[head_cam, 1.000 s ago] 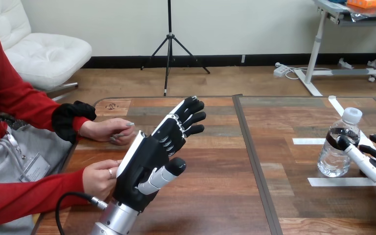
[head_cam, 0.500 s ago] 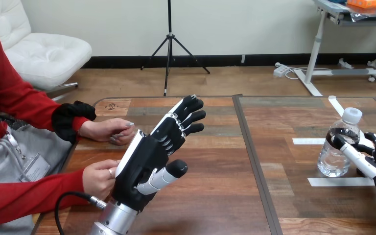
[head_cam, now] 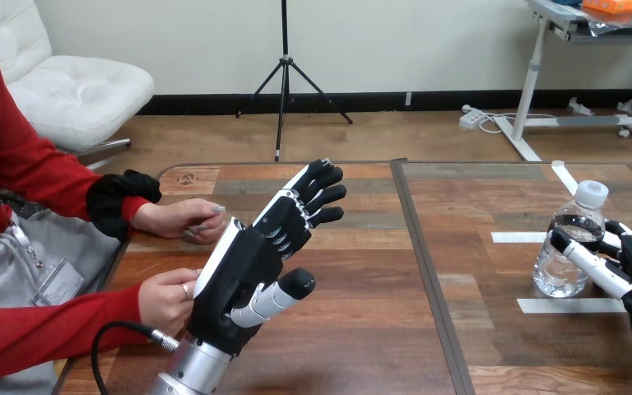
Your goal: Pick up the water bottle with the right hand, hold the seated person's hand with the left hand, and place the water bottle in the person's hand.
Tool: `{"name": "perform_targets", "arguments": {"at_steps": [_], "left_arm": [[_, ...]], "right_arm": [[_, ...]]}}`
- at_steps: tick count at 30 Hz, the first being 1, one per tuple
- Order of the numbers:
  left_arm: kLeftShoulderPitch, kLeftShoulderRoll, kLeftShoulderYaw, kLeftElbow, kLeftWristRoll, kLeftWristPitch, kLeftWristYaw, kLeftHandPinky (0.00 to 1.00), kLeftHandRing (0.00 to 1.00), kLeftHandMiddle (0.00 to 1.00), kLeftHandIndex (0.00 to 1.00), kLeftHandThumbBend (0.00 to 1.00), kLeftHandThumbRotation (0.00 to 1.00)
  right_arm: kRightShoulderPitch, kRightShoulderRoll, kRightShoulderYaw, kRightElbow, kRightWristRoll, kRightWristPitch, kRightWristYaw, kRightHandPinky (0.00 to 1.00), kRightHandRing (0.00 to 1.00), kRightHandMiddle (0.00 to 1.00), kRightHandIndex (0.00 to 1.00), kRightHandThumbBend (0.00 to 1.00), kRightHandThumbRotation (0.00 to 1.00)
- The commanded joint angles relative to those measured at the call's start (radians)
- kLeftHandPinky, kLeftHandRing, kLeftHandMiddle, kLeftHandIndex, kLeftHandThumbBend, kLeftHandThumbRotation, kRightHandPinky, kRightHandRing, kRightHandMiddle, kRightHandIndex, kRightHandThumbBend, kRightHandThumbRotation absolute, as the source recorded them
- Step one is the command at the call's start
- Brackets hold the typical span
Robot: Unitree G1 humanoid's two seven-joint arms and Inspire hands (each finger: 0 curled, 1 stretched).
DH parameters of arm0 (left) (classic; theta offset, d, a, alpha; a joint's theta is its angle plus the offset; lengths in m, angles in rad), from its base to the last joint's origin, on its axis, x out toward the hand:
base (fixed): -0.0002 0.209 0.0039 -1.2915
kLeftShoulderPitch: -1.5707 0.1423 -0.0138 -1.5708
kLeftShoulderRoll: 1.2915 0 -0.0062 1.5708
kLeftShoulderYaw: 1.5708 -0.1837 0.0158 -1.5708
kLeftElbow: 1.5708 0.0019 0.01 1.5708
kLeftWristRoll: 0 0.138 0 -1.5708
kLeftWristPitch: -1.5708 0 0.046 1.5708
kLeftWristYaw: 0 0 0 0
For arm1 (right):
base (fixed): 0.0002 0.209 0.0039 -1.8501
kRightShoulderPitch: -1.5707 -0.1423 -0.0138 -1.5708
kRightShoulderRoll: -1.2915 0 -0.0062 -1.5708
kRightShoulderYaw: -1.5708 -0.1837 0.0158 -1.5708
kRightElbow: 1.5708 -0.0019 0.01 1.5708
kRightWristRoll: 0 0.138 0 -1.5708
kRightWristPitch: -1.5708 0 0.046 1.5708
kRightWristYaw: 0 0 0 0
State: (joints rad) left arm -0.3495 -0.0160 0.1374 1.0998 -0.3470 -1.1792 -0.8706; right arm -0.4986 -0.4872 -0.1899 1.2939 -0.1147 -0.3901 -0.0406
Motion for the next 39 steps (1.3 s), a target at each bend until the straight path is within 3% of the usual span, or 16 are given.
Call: {"name": "perform_targets", "arguments": {"at_steps": [1,6,9,23,32,39], "left_arm": [[-0.023,-0.006,0.011,-0.036,-0.018,-0.011,-0.006,0.84,0.9,0.92,0.92,0.99,0.72],[-0.023,-0.005,0.012,-0.036,-0.018,-0.011,-0.009,0.84,0.89,0.92,0.92,1.0,0.72],[-0.024,-0.008,0.014,-0.033,-0.019,-0.018,-0.006,0.84,0.89,0.92,0.92,0.99,0.72],[-0.027,-0.009,0.015,-0.032,-0.024,-0.004,-0.017,0.84,0.89,0.92,0.92,1.0,0.72],[-0.027,-0.009,0.014,-0.029,-0.016,-0.011,-0.012,0.84,0.9,0.92,0.92,1.0,0.71],[-0.028,-0.011,0.014,-0.027,-0.013,-0.013,-0.009,0.84,0.89,0.92,0.92,1.0,0.71]], "right_arm": [[-0.094,0.011,0.026,-0.007,-0.013,-0.002,-0.001,0.78,0.86,0.86,0.94,1.0,0.6],[-0.097,0.021,0.013,-0.007,0.008,-0.014,0.023,0.79,0.87,0.86,0.94,1.0,0.6],[-0.101,0.023,0.027,-0.009,-0.005,-0.014,0.007,0.79,0.86,0.85,0.94,1.0,0.6],[-0.113,0.034,0.036,-0.012,-0.004,-0.021,0.013,0.8,0.87,0.86,0.95,1.0,0.59],[-0.12,0.038,0.029,-0.011,0.011,-0.025,0.043,0.82,0.87,0.87,0.96,1.0,0.56],[-0.124,0.042,0.034,-0.013,0.003,-0.026,0.034,0.82,0.87,0.86,0.95,1.0,0.55]]}}
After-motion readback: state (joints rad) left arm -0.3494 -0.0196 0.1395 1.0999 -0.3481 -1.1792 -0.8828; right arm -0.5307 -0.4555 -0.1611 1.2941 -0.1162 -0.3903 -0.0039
